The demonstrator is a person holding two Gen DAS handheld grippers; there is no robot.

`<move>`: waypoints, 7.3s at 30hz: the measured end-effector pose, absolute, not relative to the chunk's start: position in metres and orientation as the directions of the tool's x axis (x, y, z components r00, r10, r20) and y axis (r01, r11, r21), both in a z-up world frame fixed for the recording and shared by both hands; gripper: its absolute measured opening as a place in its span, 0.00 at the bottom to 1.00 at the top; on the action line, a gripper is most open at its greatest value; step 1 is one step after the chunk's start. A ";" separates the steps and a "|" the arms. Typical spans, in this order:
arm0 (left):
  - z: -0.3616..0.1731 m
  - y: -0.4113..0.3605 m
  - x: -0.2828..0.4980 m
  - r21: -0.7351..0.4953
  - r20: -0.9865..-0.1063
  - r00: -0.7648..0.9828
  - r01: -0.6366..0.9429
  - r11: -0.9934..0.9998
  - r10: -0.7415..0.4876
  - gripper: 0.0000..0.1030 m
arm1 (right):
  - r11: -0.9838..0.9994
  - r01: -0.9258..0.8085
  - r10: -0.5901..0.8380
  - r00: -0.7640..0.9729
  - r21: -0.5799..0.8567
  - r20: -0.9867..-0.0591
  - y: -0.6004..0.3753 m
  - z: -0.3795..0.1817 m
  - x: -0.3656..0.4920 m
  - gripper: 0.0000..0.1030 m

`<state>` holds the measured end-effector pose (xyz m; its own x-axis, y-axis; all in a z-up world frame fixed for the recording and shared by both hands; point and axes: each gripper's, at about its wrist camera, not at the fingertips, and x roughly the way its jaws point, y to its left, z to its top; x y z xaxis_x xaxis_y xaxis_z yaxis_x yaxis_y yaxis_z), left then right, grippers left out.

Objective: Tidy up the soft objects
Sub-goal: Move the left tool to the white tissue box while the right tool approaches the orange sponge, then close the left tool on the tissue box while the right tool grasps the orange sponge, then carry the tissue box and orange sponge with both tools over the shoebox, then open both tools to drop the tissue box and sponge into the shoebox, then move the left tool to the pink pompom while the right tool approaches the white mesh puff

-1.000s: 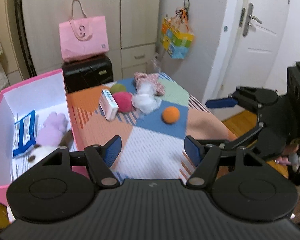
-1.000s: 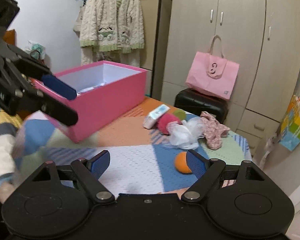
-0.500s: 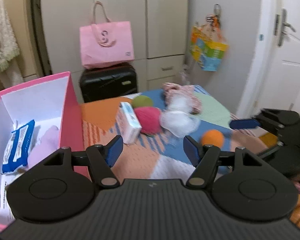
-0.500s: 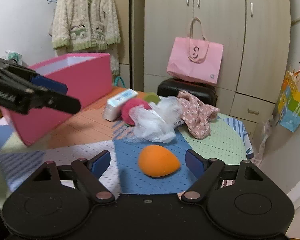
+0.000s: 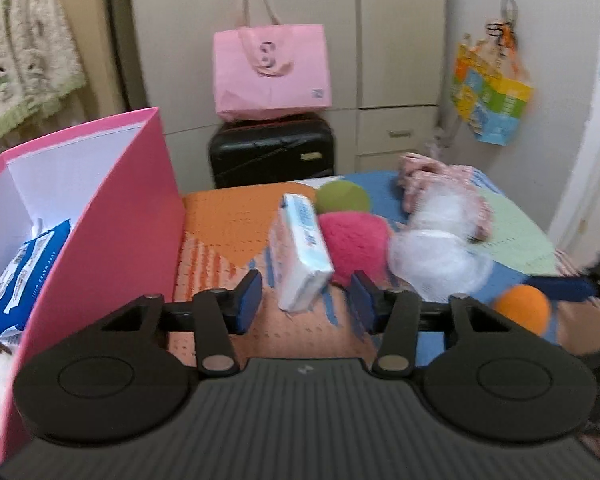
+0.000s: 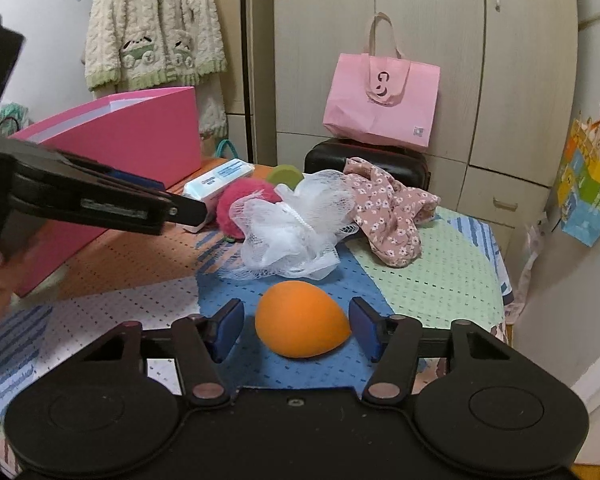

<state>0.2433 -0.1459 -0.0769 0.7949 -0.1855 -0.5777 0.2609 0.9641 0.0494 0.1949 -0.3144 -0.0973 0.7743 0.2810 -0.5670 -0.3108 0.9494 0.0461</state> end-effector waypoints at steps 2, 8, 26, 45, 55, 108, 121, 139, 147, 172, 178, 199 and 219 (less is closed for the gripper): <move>-0.082 -0.147 0.248 0.056 -0.561 0.811 0.234 0.971 -0.163 0.39 | 0.952 -0.296 0.287 0.769 0.080 -0.571 -0.318 -0.099 0.197 0.61; -0.092 -0.146 0.260 0.023 -0.603 0.778 0.234 0.972 -0.173 0.25 | 0.951 -0.290 0.299 0.763 0.110 -0.574 -0.321 -0.102 0.201 0.56; -0.098 -0.147 0.267 0.013 -0.553 0.823 0.166 0.986 -0.131 0.18 | 0.972 -0.208 0.234 0.785 0.112 -0.573 -0.316 -0.104 0.187 0.54; -0.084 -0.130 0.214 -0.053 -0.511 0.834 0.210 0.976 -0.208 0.17 | 0.977 -0.190 0.211 0.814 0.095 -0.541 -0.309 -0.098 0.170 0.53; -0.084 -0.125 0.180 -0.118 -0.594 0.737 0.317 0.941 -0.323 0.17 | 0.970 -0.219 0.238 0.792 0.101 -0.562 -0.301 -0.097 0.150 0.52; 0.045 0.054 0.077 -0.210 -0.589 0.666 0.422 0.882 -0.459 0.17 | 0.731 -0.683 0.569 0.605 0.004 -0.557 -0.147 0.041 0.092 0.52; 0.031 0.075 0.153 -0.179 -0.558 0.749 0.310 0.934 -0.356 0.17 | 0.708 -0.703 0.562 0.621 -0.070 -0.546 -0.092 0.037 0.189 0.52; -0.014 0.090 0.233 -0.140 -0.688 0.689 0.183 0.973 -0.229 0.17 | 0.693 -0.718 0.481 0.529 -0.066 -0.700 -0.052 -0.002 0.303 0.52; -0.020 0.085 0.245 -0.137 -0.718 0.655 0.199 0.970 -0.236 0.17 | 0.683 -0.727 0.459 0.496 -0.064 -0.737 -0.042 -0.011 0.326 0.53; 0.028 0.083 0.164 -0.097 -0.657 0.707 0.267 0.959 -0.263 0.48 | 0.739 -0.662 0.431 0.607 -0.124 -0.668 -0.085 0.035 0.225 0.69; 0.043 0.075 0.135 -0.103 -0.656 0.688 0.324 0.941 -0.309 0.52 | 0.767 -0.615 0.384 0.667 -0.181 -0.639 -0.102 0.052 0.186 0.69; 0.057 0.001 0.085 -0.059 -0.630 0.627 0.549 0.833 -0.458 0.54 | 0.908 -0.402 0.282 0.791 -0.115 -0.542 -0.235 0.037 0.072 0.69; 0.006 -0.100 0.141 0.028 -0.577 0.696 0.538 0.842 -0.426 0.52 | 0.919 -0.389 0.312 0.821 -0.069 -0.479 -0.299 -0.034 0.126 0.69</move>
<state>0.1406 -0.1004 0.0057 0.6965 -0.4263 -0.5772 0.5384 0.8423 0.0276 0.1263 -0.2987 -0.0342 0.8208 0.3117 -0.4786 -0.3891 0.9186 -0.0691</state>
